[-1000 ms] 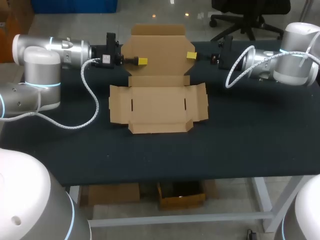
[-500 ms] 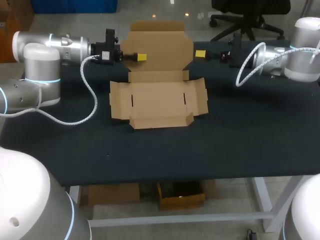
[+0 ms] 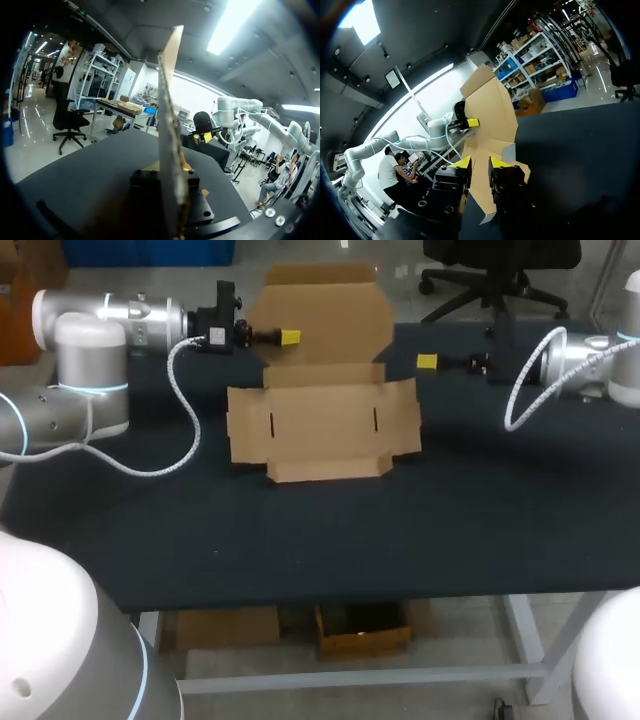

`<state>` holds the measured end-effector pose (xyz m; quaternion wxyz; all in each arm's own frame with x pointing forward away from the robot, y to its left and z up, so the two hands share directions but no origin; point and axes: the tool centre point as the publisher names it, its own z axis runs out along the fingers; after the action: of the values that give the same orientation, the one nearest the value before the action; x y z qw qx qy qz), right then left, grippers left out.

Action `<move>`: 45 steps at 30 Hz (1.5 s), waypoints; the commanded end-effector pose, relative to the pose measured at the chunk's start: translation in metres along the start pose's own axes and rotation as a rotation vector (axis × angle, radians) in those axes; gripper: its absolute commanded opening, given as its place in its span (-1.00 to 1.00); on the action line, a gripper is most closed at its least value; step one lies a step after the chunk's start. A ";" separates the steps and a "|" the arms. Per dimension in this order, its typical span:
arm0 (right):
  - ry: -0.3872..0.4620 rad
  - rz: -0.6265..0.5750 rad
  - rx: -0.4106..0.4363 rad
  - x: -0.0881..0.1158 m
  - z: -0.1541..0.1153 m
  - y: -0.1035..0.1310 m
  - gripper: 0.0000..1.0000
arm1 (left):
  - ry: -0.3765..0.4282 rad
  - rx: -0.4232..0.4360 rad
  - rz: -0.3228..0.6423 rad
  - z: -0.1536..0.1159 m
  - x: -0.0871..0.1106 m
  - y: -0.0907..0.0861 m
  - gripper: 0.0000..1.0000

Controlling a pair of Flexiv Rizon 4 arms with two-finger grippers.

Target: Assemble the packaging by folding the flat box into shape, placing the metal phone stand inside, and closing the box properly

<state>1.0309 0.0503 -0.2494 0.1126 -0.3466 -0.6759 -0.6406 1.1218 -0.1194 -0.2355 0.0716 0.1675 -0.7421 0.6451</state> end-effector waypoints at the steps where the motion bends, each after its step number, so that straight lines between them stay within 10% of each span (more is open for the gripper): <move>1: -0.175 -0.008 -0.011 0.028 -0.021 -0.014 -1.00 | 0.018 -0.015 0.014 0.008 -0.007 -0.007 -1.00; 20: -0.297 -0.057 0.058 0.069 -0.049 -0.084 -1.00 | 0.061 0.008 0.077 0.018 -0.001 -0.017 -1.00; 45: -0.270 -0.110 0.080 0.073 -0.038 -0.088 -1.00 | 0.061 0.008 0.077 0.018 -0.001 -0.017 -1.00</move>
<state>0.9118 0.0400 -0.2666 0.0018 -0.3894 -0.7276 -0.5647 1.1283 -0.1389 -0.2218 0.0658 0.1225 -0.7436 0.6541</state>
